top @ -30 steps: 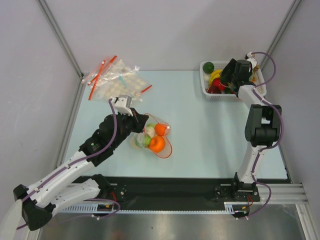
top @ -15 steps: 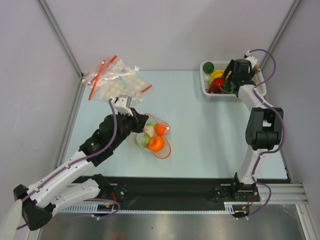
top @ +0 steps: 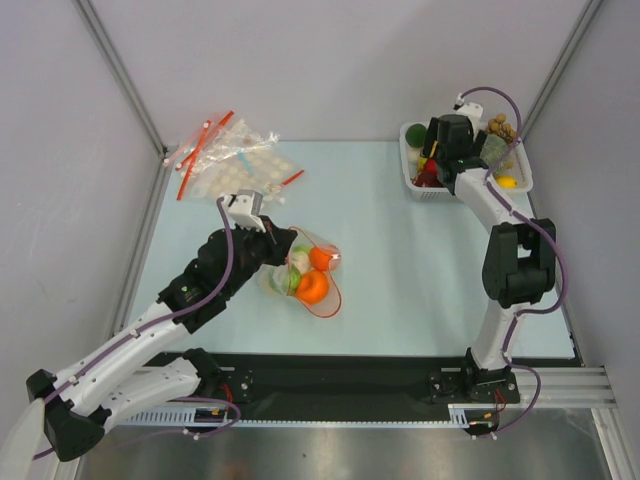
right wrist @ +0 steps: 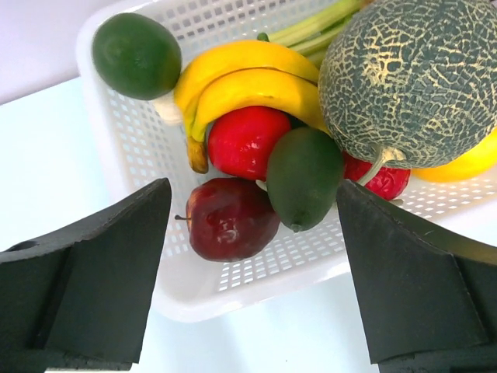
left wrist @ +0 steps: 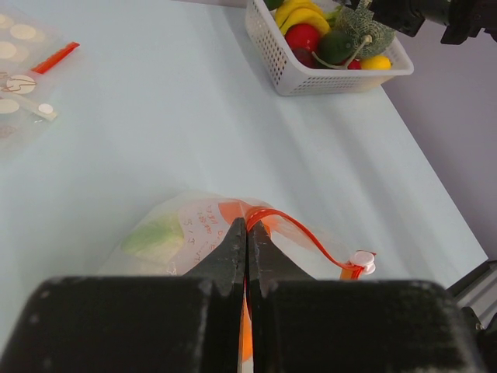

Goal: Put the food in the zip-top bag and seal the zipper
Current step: Pick up the fake fruit from the bin.

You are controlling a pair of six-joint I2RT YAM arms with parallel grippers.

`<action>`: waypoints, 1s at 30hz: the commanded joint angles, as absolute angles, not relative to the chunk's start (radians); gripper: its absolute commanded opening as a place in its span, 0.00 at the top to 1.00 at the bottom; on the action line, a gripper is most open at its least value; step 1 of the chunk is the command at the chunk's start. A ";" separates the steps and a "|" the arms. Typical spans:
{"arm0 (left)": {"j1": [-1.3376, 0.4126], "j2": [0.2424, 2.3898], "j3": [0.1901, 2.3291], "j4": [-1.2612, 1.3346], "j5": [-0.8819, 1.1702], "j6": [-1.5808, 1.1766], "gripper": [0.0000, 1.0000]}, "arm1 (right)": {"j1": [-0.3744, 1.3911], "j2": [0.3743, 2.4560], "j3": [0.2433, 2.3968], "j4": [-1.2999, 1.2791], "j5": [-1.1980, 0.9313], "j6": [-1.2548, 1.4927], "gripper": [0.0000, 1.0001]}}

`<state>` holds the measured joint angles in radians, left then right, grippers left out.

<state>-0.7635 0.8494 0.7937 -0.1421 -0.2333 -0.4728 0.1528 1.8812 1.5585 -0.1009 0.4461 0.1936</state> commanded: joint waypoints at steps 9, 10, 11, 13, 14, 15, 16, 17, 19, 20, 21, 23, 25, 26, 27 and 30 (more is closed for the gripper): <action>-0.761 0.848 0.808 -0.074 -0.236 -0.485 1.00 | 0.089 1.973 1.623 -0.196 0.390 0.276 0.08; -0.761 0.847 0.808 -0.075 -0.238 -0.485 1.00 | 0.083 1.980 1.626 -0.202 0.371 0.282 0.08; -0.761 0.845 0.808 -0.074 -0.241 -0.485 1.00 | 0.075 1.985 1.629 -0.202 0.362 0.288 0.09; -0.761 0.839 0.805 -0.072 -0.244 -0.485 1.00 | 0.071 1.994 1.629 -0.199 0.347 0.298 0.09; -0.761 0.841 0.805 -0.072 -0.244 -0.485 1.00 | 0.069 1.996 1.631 -0.199 0.333 0.301 0.10; -0.761 0.842 0.805 -0.072 -0.244 -0.485 1.00 | 0.068 1.997 1.629 -0.198 0.327 0.301 0.11; -0.761 0.844 0.807 -0.072 -0.244 -0.485 1.00 | 0.067 2.002 1.629 -0.196 0.319 0.301 0.12; -0.761 0.845 0.807 -0.074 -0.242 -0.485 1.00 | 0.067 2.005 1.629 -0.196 0.310 0.301 0.13; -0.761 0.848 0.807 -0.072 -0.242 -0.485 1.00 | 0.067 2.013 1.635 -0.201 0.301 0.304 0.15; -0.761 0.848 0.807 -0.072 -0.244 -0.485 1.00 | 0.067 2.016 1.637 -0.201 0.301 0.307 0.16; -0.761 0.848 0.807 -0.074 -0.244 -0.485 1.00 | 0.067 2.017 1.638 -0.204 0.298 0.305 0.18; -0.761 0.847 0.807 -0.072 -0.244 -0.485 1.00 | 0.067 2.023 1.640 -0.203 0.302 0.308 0.22; -0.761 0.847 0.807 -0.072 -0.244 -0.485 1.00 | 0.067 2.025 1.641 -0.201 0.308 0.310 0.25; -0.761 0.847 0.807 -0.072 -0.242 -0.485 1.00 | 0.066 2.026 1.638 -0.198 0.310 0.307 0.26; -0.761 0.847 0.807 -0.072 -0.242 -0.485 1.00 | 0.066 2.028 1.641 -0.196 0.308 0.305 0.27; -0.761 0.847 0.807 -0.072 -0.241 -0.485 1.00 | 0.067 2.020 1.638 -0.190 0.318 0.296 0.36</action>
